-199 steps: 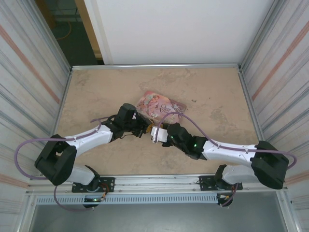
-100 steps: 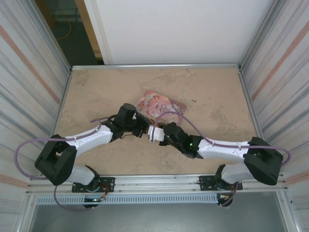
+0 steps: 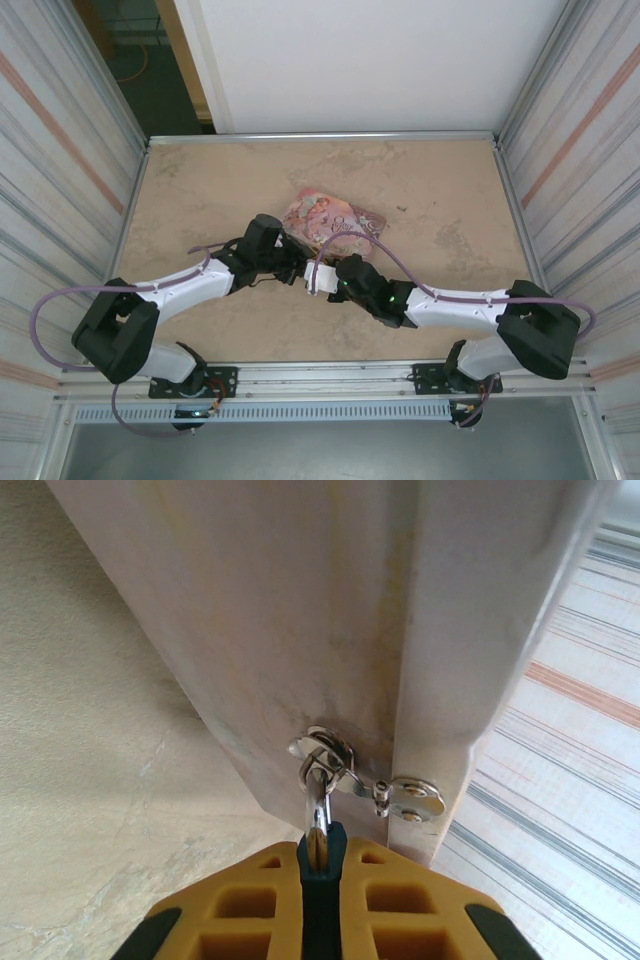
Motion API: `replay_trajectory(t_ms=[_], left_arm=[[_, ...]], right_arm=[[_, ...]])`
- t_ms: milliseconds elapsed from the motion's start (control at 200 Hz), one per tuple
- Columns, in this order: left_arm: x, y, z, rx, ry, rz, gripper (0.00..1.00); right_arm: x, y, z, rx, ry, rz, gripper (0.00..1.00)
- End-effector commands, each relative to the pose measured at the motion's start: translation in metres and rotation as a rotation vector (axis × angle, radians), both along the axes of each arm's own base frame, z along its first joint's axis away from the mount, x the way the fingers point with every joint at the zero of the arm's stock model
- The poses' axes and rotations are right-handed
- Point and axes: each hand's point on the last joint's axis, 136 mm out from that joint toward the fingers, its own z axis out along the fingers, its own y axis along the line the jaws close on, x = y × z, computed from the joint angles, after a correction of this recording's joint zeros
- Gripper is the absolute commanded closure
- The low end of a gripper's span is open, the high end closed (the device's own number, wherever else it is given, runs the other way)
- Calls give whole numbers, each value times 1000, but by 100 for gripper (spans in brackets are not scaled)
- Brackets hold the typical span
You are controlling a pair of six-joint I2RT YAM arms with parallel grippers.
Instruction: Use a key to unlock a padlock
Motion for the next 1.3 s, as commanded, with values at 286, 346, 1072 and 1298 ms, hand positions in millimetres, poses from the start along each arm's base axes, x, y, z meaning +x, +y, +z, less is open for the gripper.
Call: replay_trajectory(t_ms=[286,346,1072,1298], left_arm=[[6,-13,26,-70,-65,-15,100],[6,-13,25,-69,-62,-15,100],[2,-18,12,-65,-47,-30,100],[-6,-25,1,-56,-33,-36,100]], right_arm=[[6,14,22,165,15,-59,92],[6,14,21,175,21,-65,93],[2,22,11,366,205,-139,100],[-3,11,-12,392,281,-200,100]])
